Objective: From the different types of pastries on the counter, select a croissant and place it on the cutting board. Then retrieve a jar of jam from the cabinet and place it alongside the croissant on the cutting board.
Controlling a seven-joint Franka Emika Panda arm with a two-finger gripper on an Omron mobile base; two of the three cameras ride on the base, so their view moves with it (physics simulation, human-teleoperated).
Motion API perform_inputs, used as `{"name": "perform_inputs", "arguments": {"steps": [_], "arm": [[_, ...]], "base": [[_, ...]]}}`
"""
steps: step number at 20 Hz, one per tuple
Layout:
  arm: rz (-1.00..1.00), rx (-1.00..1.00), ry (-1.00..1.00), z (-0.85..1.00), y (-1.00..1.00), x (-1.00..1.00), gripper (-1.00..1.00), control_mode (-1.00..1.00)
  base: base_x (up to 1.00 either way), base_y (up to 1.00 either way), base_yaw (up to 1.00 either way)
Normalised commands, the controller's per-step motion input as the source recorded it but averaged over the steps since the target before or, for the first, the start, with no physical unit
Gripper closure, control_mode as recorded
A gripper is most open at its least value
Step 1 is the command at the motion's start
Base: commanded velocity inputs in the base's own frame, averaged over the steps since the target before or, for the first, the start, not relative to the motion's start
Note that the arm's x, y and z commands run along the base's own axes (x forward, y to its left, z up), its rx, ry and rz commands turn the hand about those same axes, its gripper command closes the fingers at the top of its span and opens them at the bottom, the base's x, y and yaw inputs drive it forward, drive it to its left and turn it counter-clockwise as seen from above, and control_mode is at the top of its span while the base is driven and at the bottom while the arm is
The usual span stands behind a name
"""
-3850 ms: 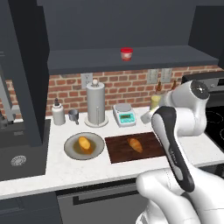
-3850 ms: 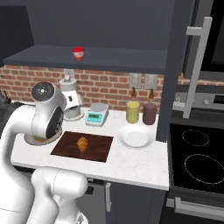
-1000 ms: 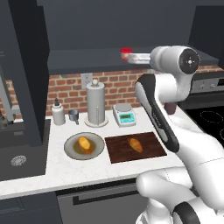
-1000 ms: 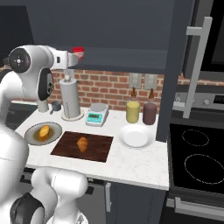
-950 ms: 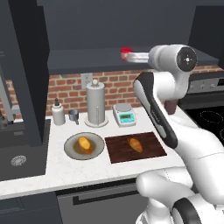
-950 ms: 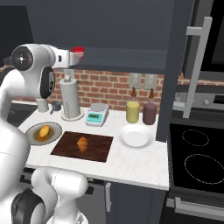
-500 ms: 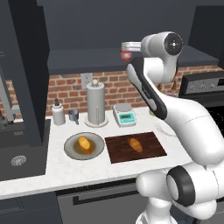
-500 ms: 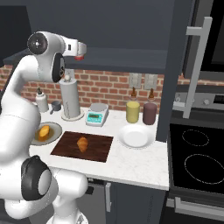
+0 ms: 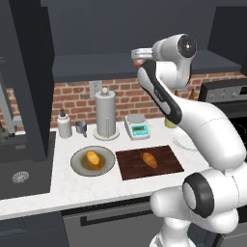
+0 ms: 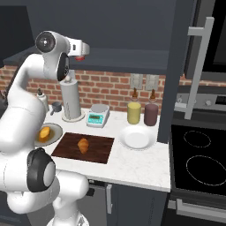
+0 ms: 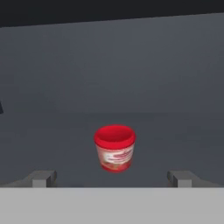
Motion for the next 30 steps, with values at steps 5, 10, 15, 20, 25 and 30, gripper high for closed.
{"name": "perform_inputs", "arguments": {"steps": [5, 10, 15, 20, 25, 30], "arm": [[0.0, 0.0, 0.0, -0.02, -0.09, 0.29, -1.0, -1.0], [0.0, -0.02, 0.01, -0.06, 0.03, 0.32, -1.0, -1.0], [0.0, -0.03, 0.0, -0.26, 0.04, 0.24, -1.0, -1.0], [0.0, -0.02, 0.0, -0.26, 0.0, 0.27, -1.0, -1.0], [0.0, 0.0, 0.0, -0.08, 0.03, 0.27, -1.0, -1.0], [0.0, 0.0, 0.0, -0.07, 0.13, 0.23, -1.0, -1.0]], "base": [[0.0, 0.0, 0.0], [0.0, 0.0, 0.0], [0.0, 0.0, 0.0], [0.0, 0.0, 0.0], [0.0, 0.0, 0.0], [0.0, 0.0, 0.0]]}}
